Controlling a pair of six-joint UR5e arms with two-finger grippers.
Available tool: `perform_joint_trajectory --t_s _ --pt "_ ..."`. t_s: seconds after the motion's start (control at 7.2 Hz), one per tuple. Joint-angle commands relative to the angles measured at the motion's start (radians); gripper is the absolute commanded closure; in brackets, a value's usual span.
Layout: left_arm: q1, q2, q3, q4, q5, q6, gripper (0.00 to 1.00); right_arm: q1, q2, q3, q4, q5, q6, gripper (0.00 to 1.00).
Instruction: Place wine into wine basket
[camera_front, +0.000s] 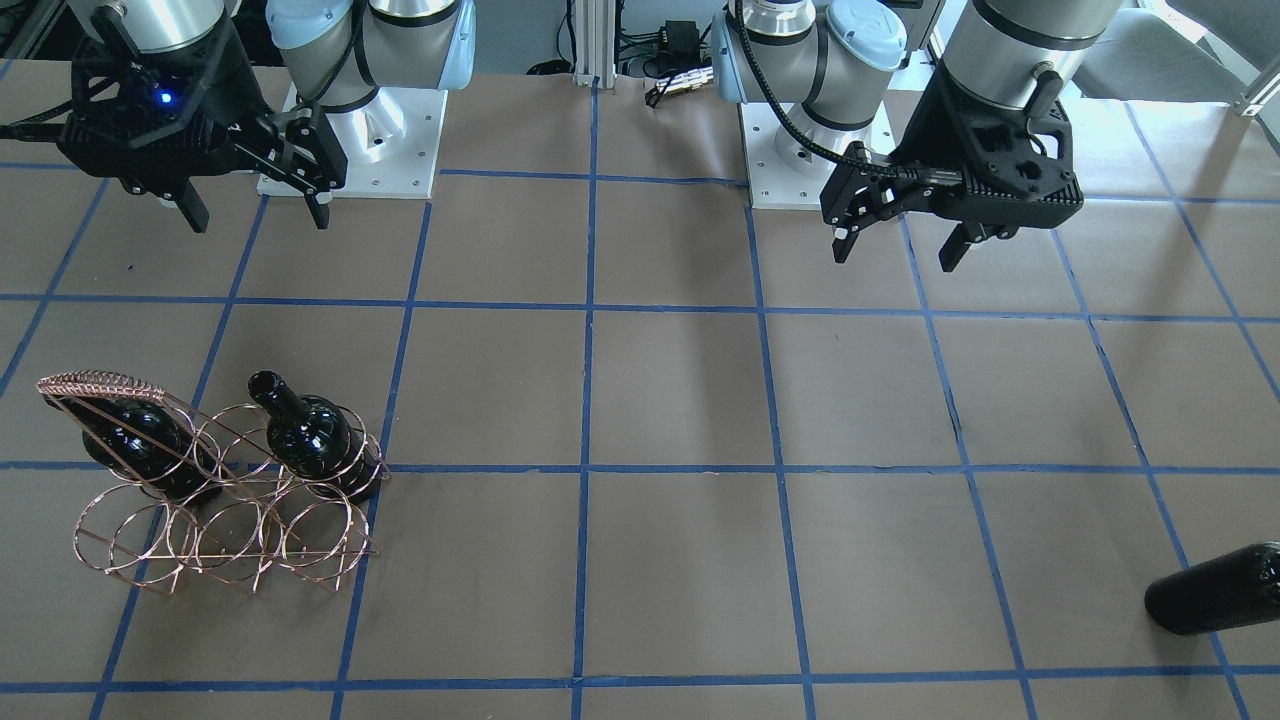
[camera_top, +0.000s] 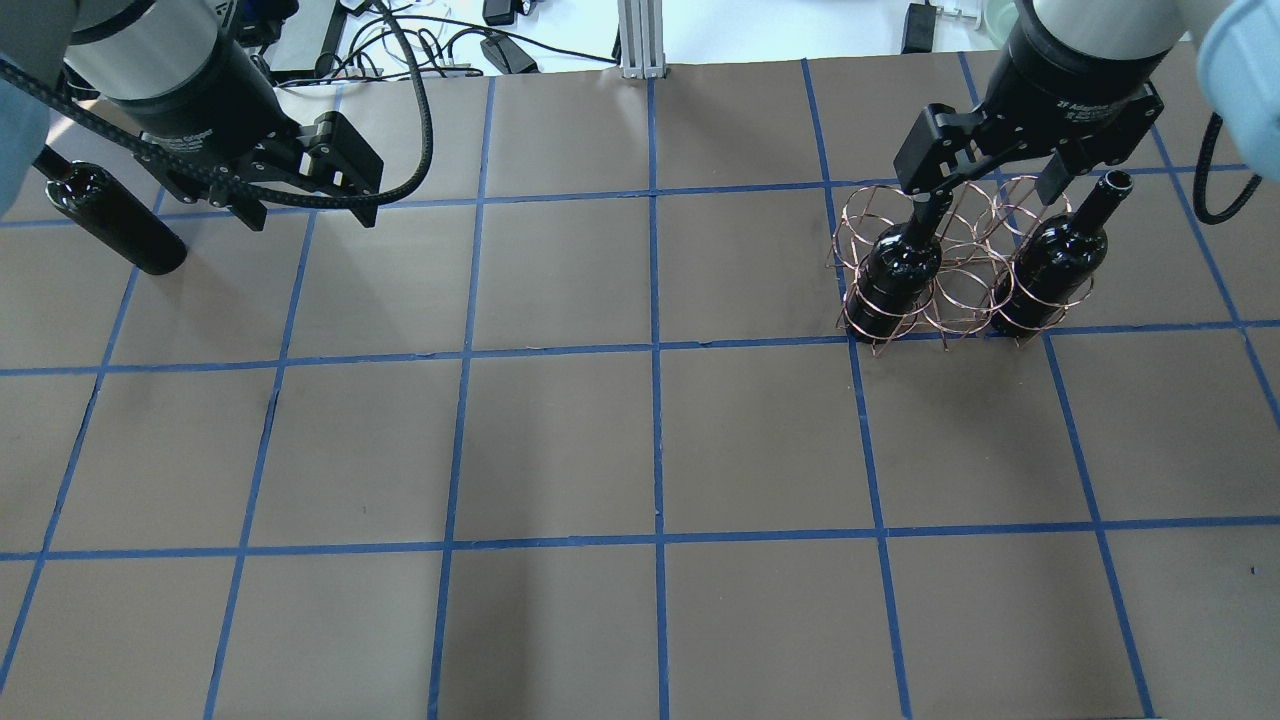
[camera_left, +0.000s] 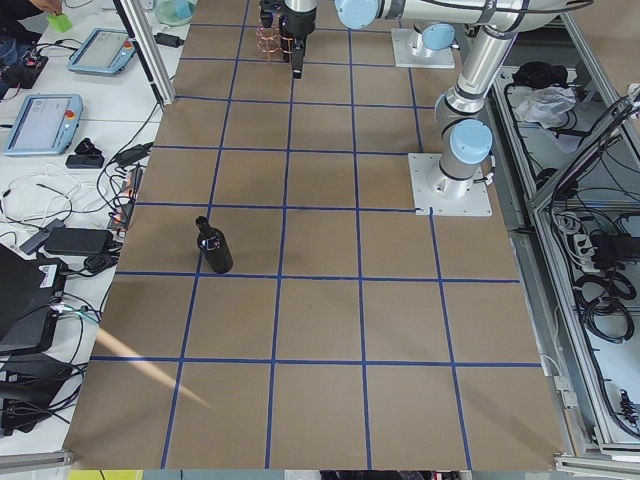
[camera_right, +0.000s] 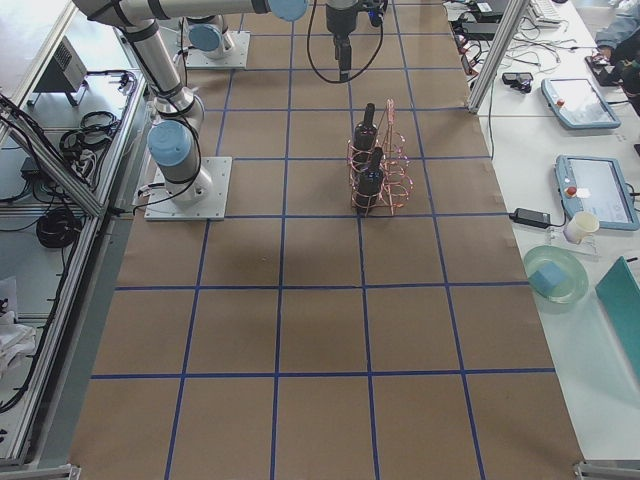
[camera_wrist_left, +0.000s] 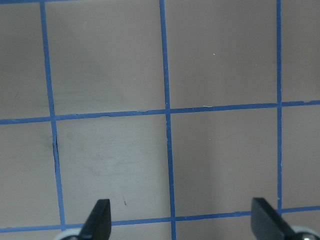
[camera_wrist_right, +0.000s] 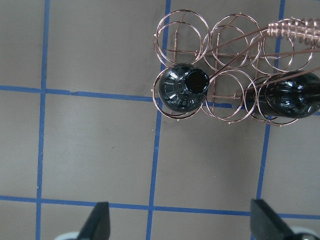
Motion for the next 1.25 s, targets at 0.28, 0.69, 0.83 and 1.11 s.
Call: perform_joint_trajectory --t_s 0.28,0.69,0.83,1.11 --pt "0.006 -0.007 0.001 0.007 0.001 0.001 0.00 -0.001 0.001 0.000 0.000 0.004 0.000 0.00" --pt "0.006 -0.010 -0.001 0.007 0.002 0.004 0.00 0.001 0.001 0.000 0.000 0.005 0.000 0.00" --pt "0.012 -0.010 0.001 0.007 0.002 0.004 0.00 0.001 -0.001 0.000 0.000 0.007 0.000 0.00" --pt "0.022 -0.016 0.001 0.008 0.001 0.004 0.00 0.001 0.001 0.000 -0.002 0.007 0.000 0.00"
